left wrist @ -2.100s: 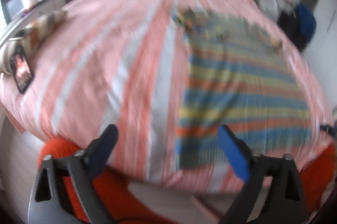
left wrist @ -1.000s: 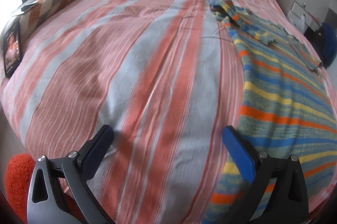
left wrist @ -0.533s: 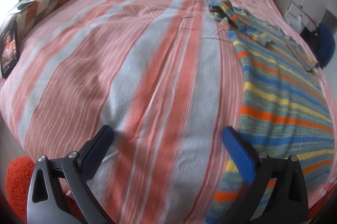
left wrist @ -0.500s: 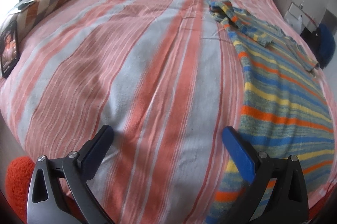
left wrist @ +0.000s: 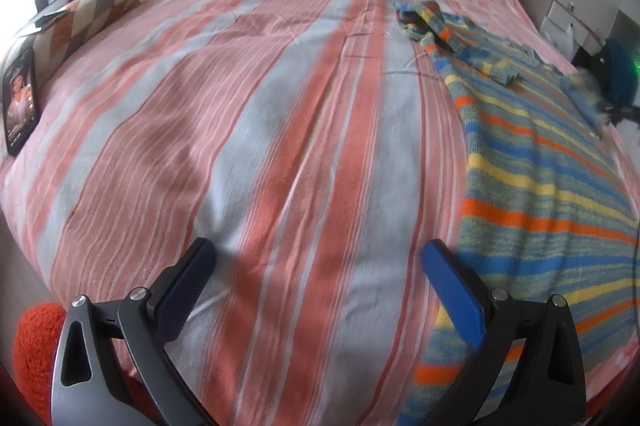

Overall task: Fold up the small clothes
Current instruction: 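Grasp a sleeve cuff with the right gripper and lift it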

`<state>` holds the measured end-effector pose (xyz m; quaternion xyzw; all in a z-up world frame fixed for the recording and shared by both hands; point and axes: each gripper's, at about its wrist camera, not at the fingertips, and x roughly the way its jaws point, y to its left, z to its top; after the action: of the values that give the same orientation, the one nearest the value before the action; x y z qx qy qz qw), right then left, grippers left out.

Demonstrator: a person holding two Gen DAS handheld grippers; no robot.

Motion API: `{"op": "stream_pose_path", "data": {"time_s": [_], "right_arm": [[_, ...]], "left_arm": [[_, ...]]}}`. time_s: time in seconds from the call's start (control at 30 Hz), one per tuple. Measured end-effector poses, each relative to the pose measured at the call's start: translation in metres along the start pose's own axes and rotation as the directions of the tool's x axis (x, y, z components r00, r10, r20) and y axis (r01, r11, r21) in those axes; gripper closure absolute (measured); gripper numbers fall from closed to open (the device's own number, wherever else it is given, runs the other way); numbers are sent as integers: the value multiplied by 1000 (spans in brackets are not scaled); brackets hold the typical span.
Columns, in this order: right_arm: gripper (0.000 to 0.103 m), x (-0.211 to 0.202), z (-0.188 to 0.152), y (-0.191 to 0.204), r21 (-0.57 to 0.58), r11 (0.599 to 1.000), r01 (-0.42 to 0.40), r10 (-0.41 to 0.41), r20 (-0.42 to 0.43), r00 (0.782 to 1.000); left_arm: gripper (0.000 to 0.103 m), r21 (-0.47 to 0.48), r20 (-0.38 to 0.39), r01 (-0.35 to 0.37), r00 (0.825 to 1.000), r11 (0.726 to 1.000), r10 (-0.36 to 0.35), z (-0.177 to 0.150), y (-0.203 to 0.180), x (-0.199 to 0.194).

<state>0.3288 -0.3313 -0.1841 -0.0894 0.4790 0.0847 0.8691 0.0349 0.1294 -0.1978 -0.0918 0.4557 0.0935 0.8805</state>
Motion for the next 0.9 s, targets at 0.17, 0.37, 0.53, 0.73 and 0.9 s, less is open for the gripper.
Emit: {"op": "stream_pose_path", "data": {"time_s": [0.17, 0.37, 0.53, 0.73, 0.9], "right_arm": [[97, -54, -26, -148, 338, 925, 173, -195, 33, 980], [97, -54, -85, -214, 533, 828, 172, -174, -48, 984], [98, -58, -120, -218, 568, 781, 259, -264, -75, 962], [99, -45, -143, -219, 582, 750, 315, -280, -152, 948], [98, -45, -152, -233, 648, 727, 226, -186, -131, 974]], "left_arm": [[0, -9, 3, -3, 1000, 1000, 3, 1, 0, 2], [0, -5, 15, -17, 1000, 1000, 18, 1, -2, 3], [0, 1, 20, -17, 1000, 1000, 17, 0, -1, 3], [0, 9, 22, -23, 999, 1000, 23, 0, -1, 2], [0, 12, 19, -19, 1000, 1000, 19, -1, 0, 2]]}}
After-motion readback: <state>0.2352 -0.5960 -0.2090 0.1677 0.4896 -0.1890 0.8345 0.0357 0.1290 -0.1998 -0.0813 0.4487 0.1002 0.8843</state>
